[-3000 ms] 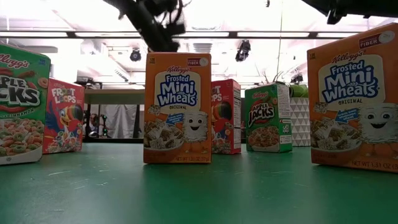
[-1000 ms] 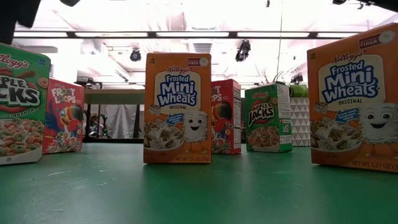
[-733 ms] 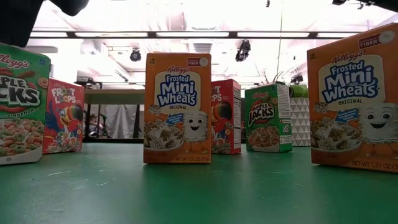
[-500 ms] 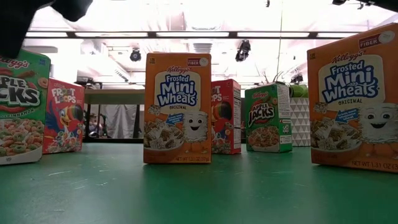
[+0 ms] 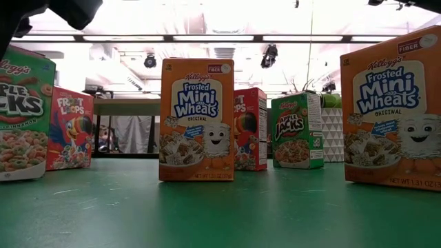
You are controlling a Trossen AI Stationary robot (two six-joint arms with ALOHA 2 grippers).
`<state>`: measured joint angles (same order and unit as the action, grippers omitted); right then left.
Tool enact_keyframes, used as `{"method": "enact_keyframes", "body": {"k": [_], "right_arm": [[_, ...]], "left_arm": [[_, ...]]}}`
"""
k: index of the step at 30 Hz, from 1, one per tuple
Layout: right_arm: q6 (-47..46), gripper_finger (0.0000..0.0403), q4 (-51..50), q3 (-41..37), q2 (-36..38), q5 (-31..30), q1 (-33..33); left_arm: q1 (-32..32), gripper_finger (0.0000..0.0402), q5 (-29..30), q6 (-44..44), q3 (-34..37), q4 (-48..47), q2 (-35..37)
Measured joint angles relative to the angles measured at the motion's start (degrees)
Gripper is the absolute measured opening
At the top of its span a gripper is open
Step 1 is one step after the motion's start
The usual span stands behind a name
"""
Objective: Stack cereal on shelf
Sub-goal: Put the bottom right green cereal box on the shelf
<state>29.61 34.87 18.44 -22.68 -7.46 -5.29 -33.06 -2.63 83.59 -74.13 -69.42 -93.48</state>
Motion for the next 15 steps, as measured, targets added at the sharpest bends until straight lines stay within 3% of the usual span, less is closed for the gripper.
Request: {"method": "enact_keyframes", "body": {"k": [7, 15], "right_arm": [[-0.2, 0.0009, 0.0, 0.0, 0.0, 0.0, 0.0], [-1.4, 0.0009, 0.0, 0.0, 0.0, 0.0, 0.0]], "left_arm": [[0.3, 0.0135, 0.0, -7.9, 0.0, 2.7, 1.8], [4.0, 0.0139, 0.4, -25.5, -3.6, 3.2, 2.9]]}}
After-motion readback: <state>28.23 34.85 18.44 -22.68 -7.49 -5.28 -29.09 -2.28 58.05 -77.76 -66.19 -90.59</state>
